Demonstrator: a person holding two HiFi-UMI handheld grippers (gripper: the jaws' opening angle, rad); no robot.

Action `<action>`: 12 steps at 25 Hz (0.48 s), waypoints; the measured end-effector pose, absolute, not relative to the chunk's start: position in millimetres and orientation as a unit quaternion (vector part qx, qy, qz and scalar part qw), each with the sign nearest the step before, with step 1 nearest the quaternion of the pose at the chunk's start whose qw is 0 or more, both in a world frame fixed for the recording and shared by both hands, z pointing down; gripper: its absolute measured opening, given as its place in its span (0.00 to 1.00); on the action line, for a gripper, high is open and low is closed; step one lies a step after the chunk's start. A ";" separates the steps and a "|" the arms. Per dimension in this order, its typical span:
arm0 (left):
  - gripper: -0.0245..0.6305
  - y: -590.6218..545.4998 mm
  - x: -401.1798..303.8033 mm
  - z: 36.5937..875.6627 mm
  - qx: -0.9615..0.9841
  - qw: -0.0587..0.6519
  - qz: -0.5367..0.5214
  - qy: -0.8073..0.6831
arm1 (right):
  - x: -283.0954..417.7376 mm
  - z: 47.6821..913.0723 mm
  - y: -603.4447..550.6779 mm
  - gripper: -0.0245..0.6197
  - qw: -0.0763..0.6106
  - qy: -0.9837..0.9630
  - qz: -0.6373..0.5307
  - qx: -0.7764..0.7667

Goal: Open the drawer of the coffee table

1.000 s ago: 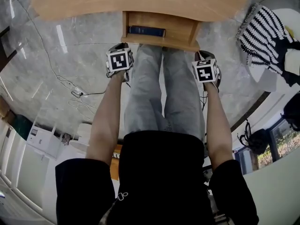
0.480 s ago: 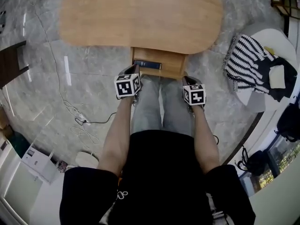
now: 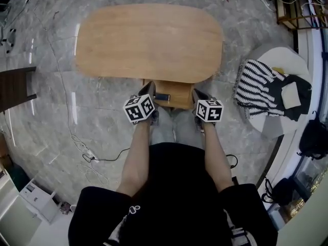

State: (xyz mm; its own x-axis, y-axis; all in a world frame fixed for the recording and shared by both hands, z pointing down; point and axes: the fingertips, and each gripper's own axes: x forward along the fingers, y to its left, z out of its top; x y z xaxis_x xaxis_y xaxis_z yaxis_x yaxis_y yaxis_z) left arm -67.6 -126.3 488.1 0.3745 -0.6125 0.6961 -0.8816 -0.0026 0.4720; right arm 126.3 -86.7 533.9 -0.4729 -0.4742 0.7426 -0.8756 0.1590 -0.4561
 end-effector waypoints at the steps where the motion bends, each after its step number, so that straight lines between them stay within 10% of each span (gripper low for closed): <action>1: 0.05 -131.4 -64.9 474.9 0.694 0.452 0.131 -0.545 | 128.4 523.3 -92.4 0.05 0.206 -0.729 0.453 0.469; 12: 0.05 -192.6 -43.6 329.3 0.756 0.326 0.078 -0.562 | 134.8 389.5 -168.1 0.05 0.109 -0.774 0.365 0.506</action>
